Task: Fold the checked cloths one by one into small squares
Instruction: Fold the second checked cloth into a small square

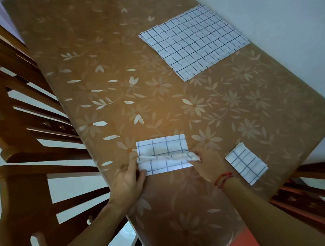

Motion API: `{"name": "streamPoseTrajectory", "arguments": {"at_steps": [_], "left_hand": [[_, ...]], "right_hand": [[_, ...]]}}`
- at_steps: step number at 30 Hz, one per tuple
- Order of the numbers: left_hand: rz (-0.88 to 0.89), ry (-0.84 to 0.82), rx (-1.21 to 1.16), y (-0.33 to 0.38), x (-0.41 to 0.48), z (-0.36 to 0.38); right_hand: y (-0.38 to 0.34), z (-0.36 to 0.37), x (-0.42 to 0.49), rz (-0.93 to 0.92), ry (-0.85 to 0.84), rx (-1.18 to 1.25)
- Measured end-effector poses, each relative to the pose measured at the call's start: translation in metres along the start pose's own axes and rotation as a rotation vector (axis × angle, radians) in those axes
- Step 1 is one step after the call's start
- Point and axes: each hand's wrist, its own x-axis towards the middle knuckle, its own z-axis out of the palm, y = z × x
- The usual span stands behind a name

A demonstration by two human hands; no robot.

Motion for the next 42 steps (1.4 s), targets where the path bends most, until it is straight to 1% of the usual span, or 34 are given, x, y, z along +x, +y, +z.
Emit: {"name": "streamPoseTrajectory", "arguments": {"at_steps": [3,4,7,12,16,20,22,24,25,27,30,34,38,42], "left_hand": [[-0.024,0.001,0.028,0.002,0.005,-0.001],[-0.021,0.000,0.047,0.001,0.006,-0.001],[-0.005,-0.012,0.137,-0.006,0.008,0.002],[0.019,-0.018,0.260,-0.019,0.008,0.009],[0.169,-0.019,0.377,-0.020,0.010,0.003],[0.291,-0.134,0.464,-0.029,0.020,0.001],[0.291,-0.191,0.497,-0.032,0.023,0.002],[0.274,-0.223,0.511,-0.035,0.023,0.002],[0.268,-0.231,0.515,-0.036,0.023,0.003],[0.257,-0.240,0.518,-0.036,0.023,0.003],[0.265,-0.250,0.525,-0.038,0.021,0.005],[0.301,-0.246,0.536,-0.042,0.021,0.007],[0.338,-0.251,0.546,-0.044,0.024,0.004],[0.336,-0.267,0.558,-0.046,0.024,0.004]], "right_hand": [[-0.001,0.007,0.006,0.024,0.051,0.020],[-0.004,0.006,0.007,0.037,0.047,0.014],[-0.001,0.011,0.016,-0.011,0.028,-0.023],[-0.006,0.013,0.019,0.019,0.034,-0.016],[-0.005,0.013,0.018,0.018,0.072,0.012],[-0.008,0.016,0.016,0.001,0.122,-0.023],[-0.012,0.019,0.016,-0.066,0.208,-0.117],[-0.027,0.023,0.014,-0.212,0.260,-0.241],[-0.038,0.027,0.013,-0.298,0.246,-0.301],[-0.059,0.042,0.011,-0.467,0.143,-0.375],[-0.079,0.074,0.009,-0.592,-0.014,-0.420],[-0.081,0.099,0.014,-0.613,-0.097,-0.504],[-0.075,0.101,0.018,-0.630,-0.094,-0.550],[-0.068,0.099,0.022,-0.579,-0.101,-0.582]]}}
